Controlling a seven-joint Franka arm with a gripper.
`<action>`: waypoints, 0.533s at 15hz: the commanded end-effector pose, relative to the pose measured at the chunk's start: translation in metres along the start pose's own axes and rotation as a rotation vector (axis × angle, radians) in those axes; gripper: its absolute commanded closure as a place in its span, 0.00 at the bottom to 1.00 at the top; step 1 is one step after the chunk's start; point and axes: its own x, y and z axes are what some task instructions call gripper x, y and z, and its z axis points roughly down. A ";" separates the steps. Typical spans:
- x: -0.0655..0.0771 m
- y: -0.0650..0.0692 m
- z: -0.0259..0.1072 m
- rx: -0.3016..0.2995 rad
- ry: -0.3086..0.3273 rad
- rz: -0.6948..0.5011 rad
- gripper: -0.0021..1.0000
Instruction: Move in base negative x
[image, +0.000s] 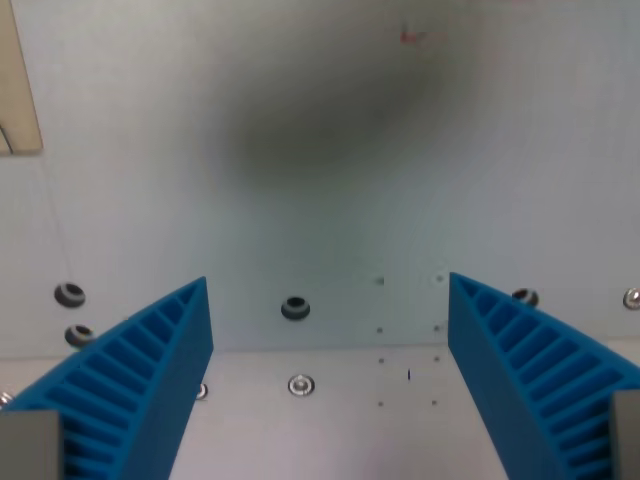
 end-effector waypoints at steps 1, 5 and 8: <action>-0.026 -0.002 -0.003 0.010 0.071 0.009 0.00; -0.046 -0.003 0.002 0.010 0.071 0.009 0.00; -0.061 -0.003 0.006 0.010 0.071 0.009 0.00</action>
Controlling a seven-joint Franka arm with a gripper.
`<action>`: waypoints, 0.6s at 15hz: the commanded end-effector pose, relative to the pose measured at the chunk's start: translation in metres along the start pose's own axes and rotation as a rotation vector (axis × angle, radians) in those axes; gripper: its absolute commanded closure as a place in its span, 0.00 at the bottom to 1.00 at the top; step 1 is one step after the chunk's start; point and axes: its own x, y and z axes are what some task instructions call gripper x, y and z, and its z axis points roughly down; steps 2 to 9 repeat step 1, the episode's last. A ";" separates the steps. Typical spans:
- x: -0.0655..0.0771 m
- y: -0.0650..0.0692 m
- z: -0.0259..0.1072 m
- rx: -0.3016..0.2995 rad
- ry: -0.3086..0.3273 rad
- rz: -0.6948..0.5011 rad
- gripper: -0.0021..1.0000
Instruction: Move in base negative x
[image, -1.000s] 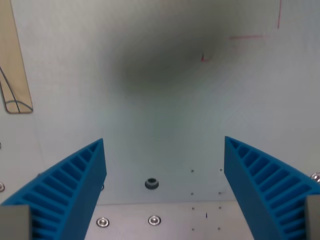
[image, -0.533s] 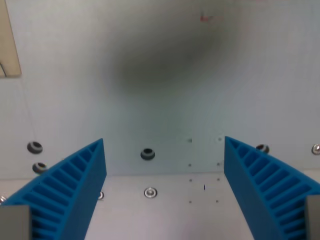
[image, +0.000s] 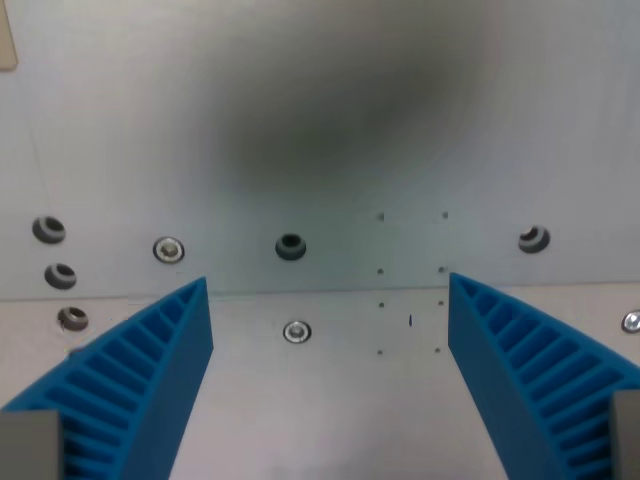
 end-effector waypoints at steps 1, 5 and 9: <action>-0.027 -0.003 -0.003 0.011 0.091 0.014 0.00; -0.027 -0.003 -0.003 0.011 0.091 0.014 0.00; -0.027 -0.003 -0.003 0.011 0.091 0.014 0.00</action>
